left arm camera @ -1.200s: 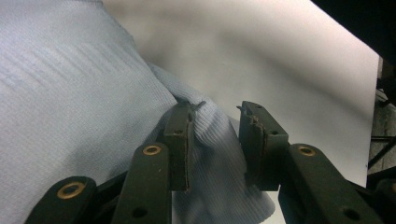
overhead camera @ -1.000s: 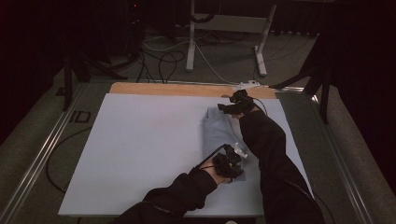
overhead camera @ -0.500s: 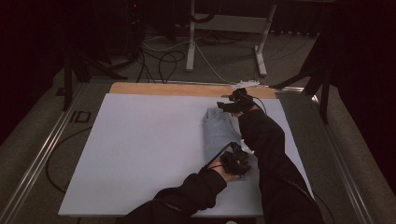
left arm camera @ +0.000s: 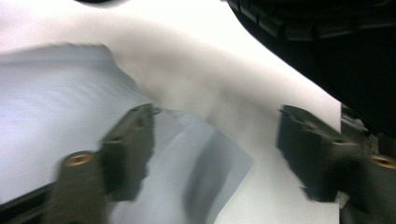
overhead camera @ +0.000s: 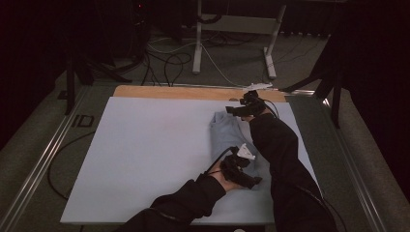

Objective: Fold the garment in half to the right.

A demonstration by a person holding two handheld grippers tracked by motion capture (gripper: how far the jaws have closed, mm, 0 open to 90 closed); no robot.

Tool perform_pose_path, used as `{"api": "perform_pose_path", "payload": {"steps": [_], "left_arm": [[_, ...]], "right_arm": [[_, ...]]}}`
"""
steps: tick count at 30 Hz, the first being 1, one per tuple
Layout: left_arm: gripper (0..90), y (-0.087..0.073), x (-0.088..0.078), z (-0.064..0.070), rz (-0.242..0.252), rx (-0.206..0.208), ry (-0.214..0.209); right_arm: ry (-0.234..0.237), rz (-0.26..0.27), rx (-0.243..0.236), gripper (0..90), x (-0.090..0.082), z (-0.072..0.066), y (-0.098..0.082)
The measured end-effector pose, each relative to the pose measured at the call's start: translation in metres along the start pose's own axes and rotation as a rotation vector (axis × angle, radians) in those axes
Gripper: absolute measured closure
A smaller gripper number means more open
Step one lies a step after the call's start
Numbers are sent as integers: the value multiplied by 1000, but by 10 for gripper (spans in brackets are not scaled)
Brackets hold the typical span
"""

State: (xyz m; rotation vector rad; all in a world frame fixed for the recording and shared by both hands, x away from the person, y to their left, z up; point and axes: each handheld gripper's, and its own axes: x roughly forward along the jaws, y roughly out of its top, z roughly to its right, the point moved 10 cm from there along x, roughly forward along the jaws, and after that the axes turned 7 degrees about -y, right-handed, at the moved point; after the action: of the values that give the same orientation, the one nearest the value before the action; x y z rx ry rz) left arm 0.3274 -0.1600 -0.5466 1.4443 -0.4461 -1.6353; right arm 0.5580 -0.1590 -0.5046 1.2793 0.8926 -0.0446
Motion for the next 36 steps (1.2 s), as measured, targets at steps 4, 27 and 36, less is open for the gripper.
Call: {"api": "perform_pose_path", "payload": {"steps": [4,27,36], "left_arm": [[134,-1,-31,-8,57,28,-8],[20,-83,-172,-63,224,55,195],[20,-123,-186,-74,234,-22,223]], "right_arm": [[33,-11,8,136,1,-2,-3],[-39,-177,45,404,37,14,-49],[-80,-300,24,451,46,19,-80]]}}
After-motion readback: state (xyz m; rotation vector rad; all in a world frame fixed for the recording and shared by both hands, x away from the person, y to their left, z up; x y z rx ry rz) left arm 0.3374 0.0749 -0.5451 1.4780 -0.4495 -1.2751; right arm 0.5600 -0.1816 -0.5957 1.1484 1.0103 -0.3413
